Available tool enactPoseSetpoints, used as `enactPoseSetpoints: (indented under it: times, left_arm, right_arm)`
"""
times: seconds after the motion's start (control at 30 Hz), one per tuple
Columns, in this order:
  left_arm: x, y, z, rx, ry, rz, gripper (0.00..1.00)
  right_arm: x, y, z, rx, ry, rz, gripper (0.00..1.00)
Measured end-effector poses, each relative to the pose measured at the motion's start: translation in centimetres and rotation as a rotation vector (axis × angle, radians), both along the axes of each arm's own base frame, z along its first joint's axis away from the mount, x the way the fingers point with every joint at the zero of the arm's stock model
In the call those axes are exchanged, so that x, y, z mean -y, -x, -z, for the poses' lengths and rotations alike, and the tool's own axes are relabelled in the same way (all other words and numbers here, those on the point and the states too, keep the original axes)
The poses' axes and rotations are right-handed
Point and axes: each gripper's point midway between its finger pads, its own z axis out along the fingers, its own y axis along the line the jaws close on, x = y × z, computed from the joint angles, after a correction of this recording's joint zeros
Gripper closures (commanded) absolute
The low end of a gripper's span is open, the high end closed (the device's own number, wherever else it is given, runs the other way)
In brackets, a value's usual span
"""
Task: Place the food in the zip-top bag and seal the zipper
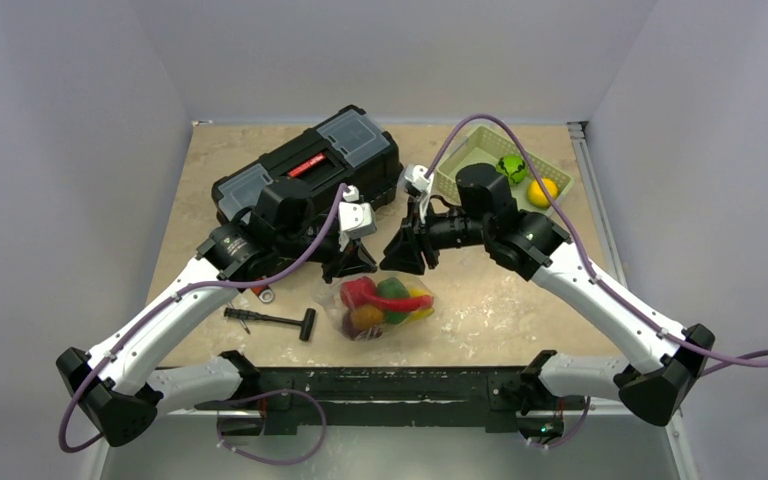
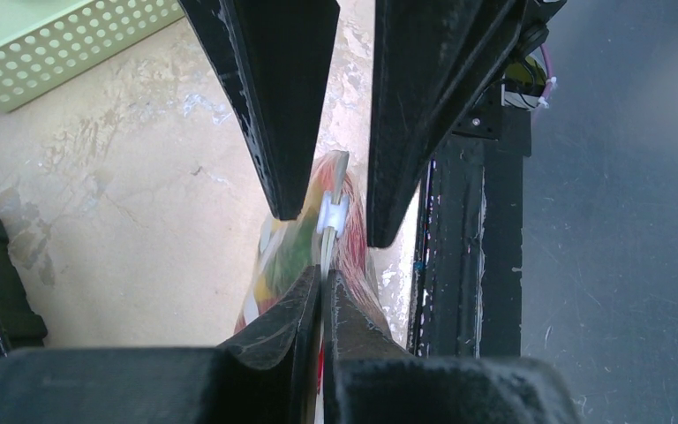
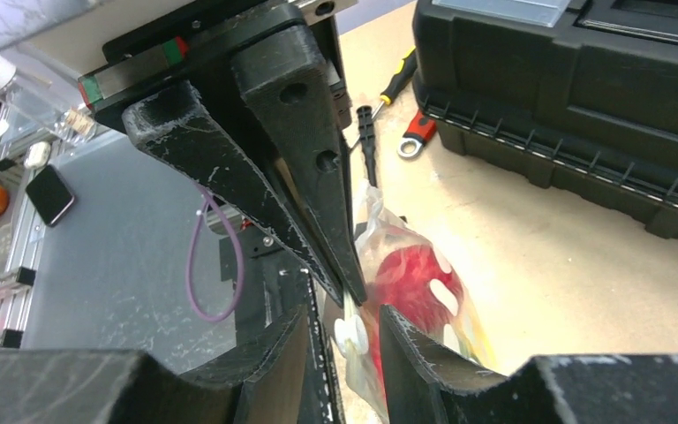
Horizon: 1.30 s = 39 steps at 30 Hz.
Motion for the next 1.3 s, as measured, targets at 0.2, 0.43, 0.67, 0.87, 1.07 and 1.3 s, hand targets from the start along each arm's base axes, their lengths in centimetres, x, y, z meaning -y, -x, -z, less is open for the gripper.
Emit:
enactPoseSetpoints:
  times: [0.2,0.43,0.67,0.87,1.07,1.3]
  left_arm:
    - [0.0,0.0,0.0,-0.002,0.002,0.002,1.00]
    - [0.0,0.2,-0.1,-0.008,0.010,0.013,1.00]
    - [0.1,0.6,-0.1,-0.023,0.013,0.032,1.00]
    - [0.0,1.0,0.0,-0.035,0.013,0.044,1.00]
    - [-0.2,1.2,0.2,-0.053,0.005,0.046,1.00]
    - [-0.3,1.5,0.4,-0.068,0.001,0.052,1.00]
  right_arm:
    - [-0.4,0.5,0.5,0.004,0.030,-0.031,0.70]
    - [-0.2,0.5,0.6,0.036,0.041,-0.044,0.83]
    - [-0.3,0.6,0.7,0.060,0.045,-0.060,0.93]
    - [-0.5,0.6,0.8,0.067,0.045,-0.075,1.00]
    - [-0.9,0.9,1.1,0.058,0.048,-0.111,1.00]
    - [-1.3,1.3,1.4,0.047,0.047,-0.141,1.00]
